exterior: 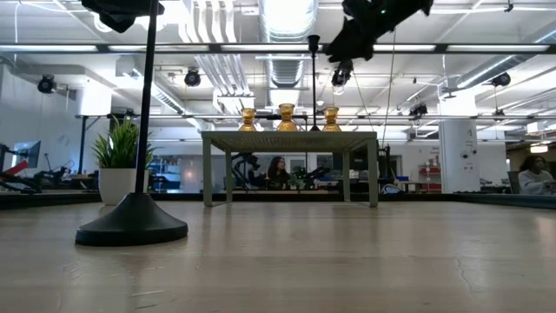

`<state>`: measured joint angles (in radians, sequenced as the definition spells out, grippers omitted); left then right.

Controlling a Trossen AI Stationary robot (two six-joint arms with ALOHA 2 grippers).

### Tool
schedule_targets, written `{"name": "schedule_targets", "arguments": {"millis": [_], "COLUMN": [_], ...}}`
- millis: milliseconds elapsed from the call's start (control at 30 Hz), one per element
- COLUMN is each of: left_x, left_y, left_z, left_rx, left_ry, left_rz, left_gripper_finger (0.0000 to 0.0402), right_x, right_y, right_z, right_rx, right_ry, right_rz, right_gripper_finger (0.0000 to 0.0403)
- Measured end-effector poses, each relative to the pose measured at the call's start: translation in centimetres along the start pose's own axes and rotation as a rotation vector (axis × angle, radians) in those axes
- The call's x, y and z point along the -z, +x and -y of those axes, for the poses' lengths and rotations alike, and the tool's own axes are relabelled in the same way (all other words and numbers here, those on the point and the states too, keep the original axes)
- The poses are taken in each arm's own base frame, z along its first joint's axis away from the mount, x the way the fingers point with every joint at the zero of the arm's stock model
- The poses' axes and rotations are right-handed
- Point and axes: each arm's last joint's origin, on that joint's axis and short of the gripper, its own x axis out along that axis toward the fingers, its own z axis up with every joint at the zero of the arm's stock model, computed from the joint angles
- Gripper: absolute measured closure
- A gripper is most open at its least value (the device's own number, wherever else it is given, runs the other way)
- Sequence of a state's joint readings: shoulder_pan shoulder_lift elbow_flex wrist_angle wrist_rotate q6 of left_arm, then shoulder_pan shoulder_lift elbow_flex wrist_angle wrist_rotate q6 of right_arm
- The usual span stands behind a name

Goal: Pick & Place candle stick holders
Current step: Put the black candle holder on the shelf

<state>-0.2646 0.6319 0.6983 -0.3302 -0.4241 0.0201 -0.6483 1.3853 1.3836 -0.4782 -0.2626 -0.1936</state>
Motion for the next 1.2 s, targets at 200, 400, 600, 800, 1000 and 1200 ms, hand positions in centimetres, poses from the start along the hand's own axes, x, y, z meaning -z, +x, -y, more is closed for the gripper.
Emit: {"name": "schedule_targets", "arguments": {"millis": [200,400,600,800,1000,1200], "left_x": [-0.1,0.4,3.0,5.5,6.4,6.7], "left_y": [0.0,-0.1,1.6,4.0,5.2,6.3], "left_z": [0.0,0.7,2.5,3.6,4.1,4.6], "left_rx": [0.000,0.249,0.550,0.539,0.539,0.538], "left_ry": [-0.001,-0.029,-0.018,-0.057,-0.051,-0.043], "left_rz": [0.010,-0.055,-0.106,-0.096,-0.087,-0.086], "left_gripper_finger": [0.0388,0.0388,0.0388,0.0388,0.0381,0.0314], "right_x": [0.8,2.2,3.6,4.5,4.9,5.1], "right_y": [-3.9,-7.2,-9.4,-11.0,-11.5,-11.1], "right_z": [-1.0,-2.3,-3.2,-3.8,-4.0,-3.9], "right_rx": [0.040,0.027,0.030,0.035,0.037,0.038], "right_ry": [0.048,0.119,0.145,0.155,0.155,0.152], "right_rz": [-0.120,-0.206,-0.189,-0.156,-0.142,-0.137], "right_gripper_finger": [0.0187,0.0195,0.0202,0.0208,0.0209,0.0213]}}
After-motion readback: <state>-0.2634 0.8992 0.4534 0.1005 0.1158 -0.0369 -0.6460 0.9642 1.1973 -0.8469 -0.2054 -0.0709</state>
